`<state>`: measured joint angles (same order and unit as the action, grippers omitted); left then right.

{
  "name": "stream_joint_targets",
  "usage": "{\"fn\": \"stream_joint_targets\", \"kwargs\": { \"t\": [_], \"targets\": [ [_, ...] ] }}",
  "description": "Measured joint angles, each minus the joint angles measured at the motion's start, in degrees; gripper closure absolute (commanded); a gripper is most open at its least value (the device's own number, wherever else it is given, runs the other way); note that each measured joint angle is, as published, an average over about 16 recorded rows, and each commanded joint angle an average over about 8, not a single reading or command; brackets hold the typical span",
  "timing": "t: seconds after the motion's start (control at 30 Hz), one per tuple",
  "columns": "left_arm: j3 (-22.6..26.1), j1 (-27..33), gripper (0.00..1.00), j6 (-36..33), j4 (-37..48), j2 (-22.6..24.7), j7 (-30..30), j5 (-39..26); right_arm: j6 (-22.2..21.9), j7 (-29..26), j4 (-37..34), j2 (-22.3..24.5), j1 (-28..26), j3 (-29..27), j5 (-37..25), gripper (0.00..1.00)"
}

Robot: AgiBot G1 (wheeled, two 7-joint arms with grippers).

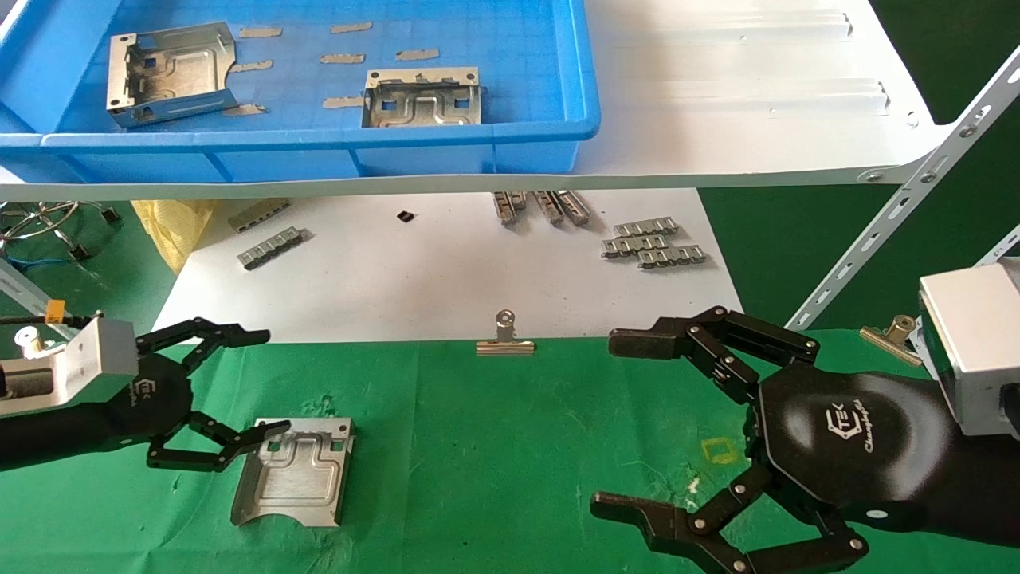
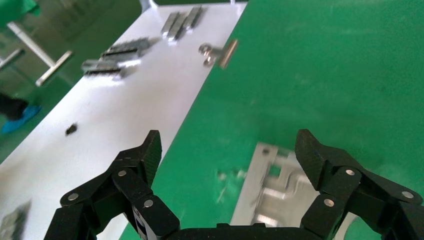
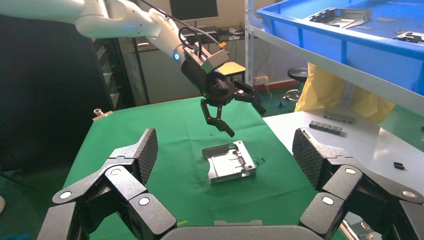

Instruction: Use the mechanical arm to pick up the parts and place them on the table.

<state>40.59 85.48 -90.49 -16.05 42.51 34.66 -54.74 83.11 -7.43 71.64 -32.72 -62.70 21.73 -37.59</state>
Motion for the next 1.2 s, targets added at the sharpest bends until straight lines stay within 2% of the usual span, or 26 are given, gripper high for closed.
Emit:
{"fn": "stream_joint_targets", "kwargs": {
  "t": [1.2],
  "targets": [
    [-17.22, -16.76, 0.00, 3.36, -40.33, -5.25, -31.83, 9.03, 0.00, 0.00, 0.00, 0.00, 0.00, 0.01, 0.01, 0.00]
  ]
}}
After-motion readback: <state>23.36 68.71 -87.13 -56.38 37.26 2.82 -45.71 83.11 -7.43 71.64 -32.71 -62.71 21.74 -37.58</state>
